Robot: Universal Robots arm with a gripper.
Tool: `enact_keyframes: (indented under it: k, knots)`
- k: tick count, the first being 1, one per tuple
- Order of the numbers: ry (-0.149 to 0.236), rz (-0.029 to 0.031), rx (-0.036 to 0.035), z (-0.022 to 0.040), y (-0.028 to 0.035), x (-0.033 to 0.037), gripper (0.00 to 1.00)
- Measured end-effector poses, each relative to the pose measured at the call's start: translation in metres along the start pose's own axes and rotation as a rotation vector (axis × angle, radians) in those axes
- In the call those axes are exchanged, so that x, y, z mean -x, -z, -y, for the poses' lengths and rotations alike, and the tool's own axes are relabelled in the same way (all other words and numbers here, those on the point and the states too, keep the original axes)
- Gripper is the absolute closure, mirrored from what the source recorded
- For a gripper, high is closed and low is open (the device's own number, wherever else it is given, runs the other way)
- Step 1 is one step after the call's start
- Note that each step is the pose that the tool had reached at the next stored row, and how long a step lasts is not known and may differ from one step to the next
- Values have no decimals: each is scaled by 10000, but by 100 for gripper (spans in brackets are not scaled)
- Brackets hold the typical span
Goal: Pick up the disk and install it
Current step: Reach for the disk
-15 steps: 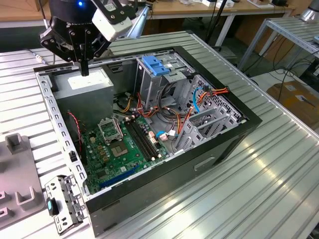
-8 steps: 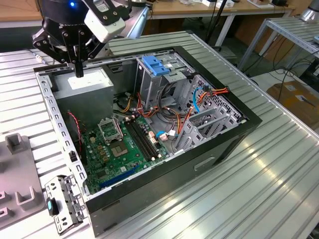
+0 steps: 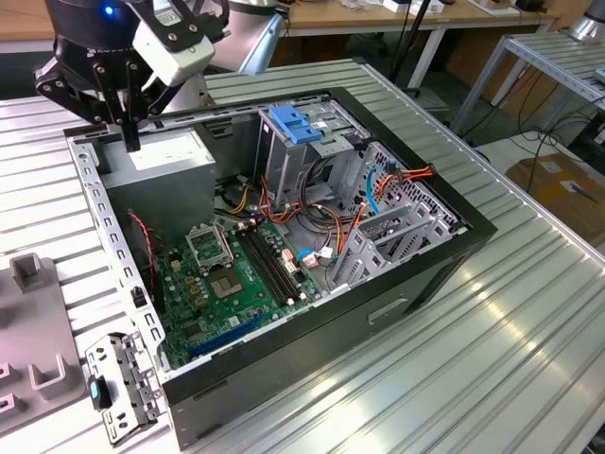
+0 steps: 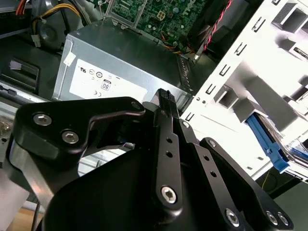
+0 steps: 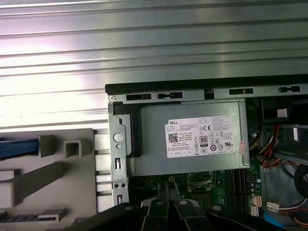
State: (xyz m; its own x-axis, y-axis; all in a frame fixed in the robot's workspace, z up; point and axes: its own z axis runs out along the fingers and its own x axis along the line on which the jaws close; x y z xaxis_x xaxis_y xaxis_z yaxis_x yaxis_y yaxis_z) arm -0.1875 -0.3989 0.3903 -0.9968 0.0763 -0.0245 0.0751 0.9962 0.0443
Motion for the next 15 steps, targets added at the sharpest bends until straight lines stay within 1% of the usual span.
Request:
enact_keyframes:
  k: [8,10,15]
  knots:
    - [1,0,1,9,-4,-120,89]
    - [0,0,1,13,-5,-168,89]
    - [0,0,1,19,-8,-240,89]
